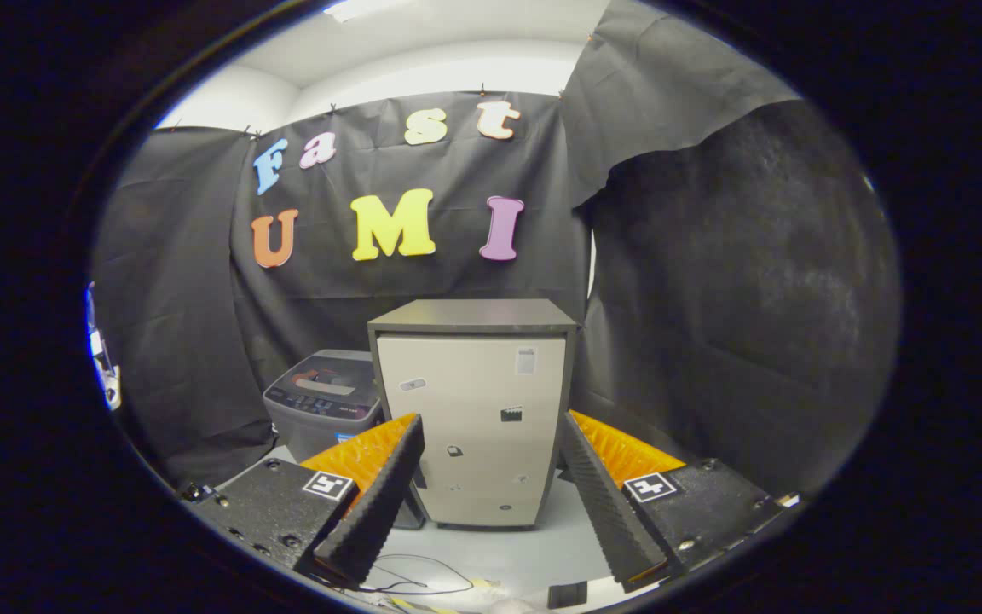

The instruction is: Put the clothes into the washing machine and then close the washing machine lid.

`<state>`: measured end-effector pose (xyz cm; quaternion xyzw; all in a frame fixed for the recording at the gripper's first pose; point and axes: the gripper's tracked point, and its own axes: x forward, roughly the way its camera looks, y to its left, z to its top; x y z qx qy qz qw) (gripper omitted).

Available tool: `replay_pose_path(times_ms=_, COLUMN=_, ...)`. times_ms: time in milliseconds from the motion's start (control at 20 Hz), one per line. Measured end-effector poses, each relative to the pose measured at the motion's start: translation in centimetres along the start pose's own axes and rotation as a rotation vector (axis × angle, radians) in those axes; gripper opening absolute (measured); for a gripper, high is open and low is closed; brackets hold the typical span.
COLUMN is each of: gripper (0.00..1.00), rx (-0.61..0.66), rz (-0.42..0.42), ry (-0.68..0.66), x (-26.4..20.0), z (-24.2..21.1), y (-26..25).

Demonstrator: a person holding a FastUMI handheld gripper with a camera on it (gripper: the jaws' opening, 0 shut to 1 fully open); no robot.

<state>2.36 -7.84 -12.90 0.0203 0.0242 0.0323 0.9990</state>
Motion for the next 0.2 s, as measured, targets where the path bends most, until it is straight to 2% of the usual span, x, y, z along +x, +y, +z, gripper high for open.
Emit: replay_pose_path(times_ms=200, gripper=1.00, rx=-0.004, rz=0.002, ry=-0.003, x=-0.47, z=0.14, y=0.23)
